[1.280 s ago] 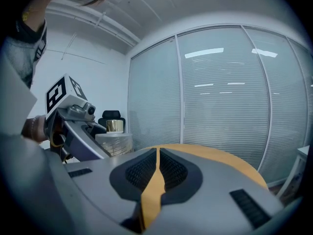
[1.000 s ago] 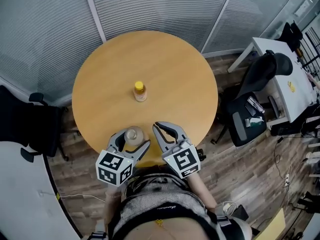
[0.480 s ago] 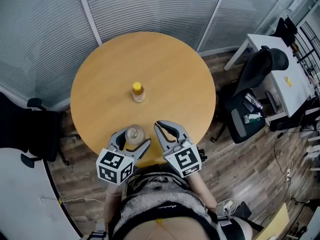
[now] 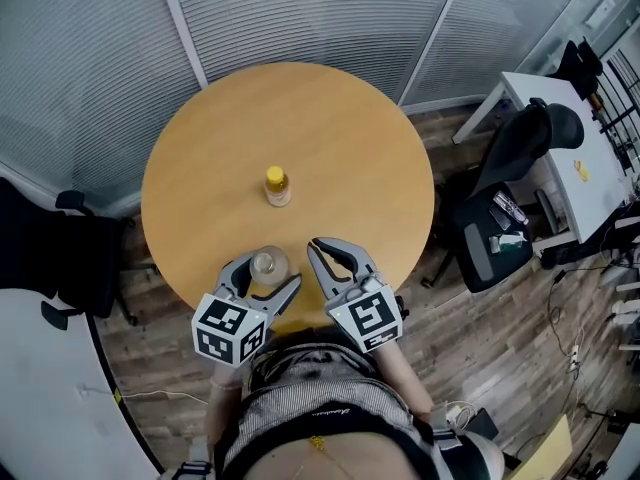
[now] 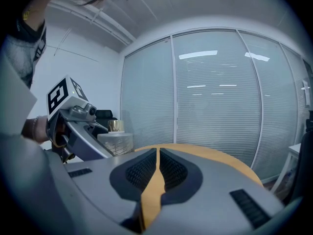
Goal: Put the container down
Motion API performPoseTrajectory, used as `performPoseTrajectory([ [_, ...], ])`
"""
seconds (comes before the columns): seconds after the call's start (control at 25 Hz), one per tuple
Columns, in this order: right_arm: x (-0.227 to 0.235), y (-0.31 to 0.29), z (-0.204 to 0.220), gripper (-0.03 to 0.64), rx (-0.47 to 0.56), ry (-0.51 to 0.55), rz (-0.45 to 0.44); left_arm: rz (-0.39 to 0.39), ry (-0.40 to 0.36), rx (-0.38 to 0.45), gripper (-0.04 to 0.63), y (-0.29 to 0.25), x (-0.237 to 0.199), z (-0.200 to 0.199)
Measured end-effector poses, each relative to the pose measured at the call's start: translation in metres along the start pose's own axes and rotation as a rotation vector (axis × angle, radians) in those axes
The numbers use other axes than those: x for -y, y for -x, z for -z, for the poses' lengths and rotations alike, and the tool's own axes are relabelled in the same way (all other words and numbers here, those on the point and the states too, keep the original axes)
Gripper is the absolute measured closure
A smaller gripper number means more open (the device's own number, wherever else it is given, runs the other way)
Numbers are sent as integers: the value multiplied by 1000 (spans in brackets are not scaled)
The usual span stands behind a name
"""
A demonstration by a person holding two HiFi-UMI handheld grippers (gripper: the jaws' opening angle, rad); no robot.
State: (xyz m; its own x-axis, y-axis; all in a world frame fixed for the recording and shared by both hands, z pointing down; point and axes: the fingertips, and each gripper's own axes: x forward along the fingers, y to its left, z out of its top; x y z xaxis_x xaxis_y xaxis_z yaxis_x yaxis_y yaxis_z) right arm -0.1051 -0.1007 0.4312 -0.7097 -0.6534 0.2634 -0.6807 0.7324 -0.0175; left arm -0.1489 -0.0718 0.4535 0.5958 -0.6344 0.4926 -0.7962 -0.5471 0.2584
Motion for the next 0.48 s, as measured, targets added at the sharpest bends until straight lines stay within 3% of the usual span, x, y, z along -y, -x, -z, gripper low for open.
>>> performPoseTrajectory([
  [0.48,7,-9,-2,584,-4,5,-7,2,-9,3,257,-5,-4,-7],
])
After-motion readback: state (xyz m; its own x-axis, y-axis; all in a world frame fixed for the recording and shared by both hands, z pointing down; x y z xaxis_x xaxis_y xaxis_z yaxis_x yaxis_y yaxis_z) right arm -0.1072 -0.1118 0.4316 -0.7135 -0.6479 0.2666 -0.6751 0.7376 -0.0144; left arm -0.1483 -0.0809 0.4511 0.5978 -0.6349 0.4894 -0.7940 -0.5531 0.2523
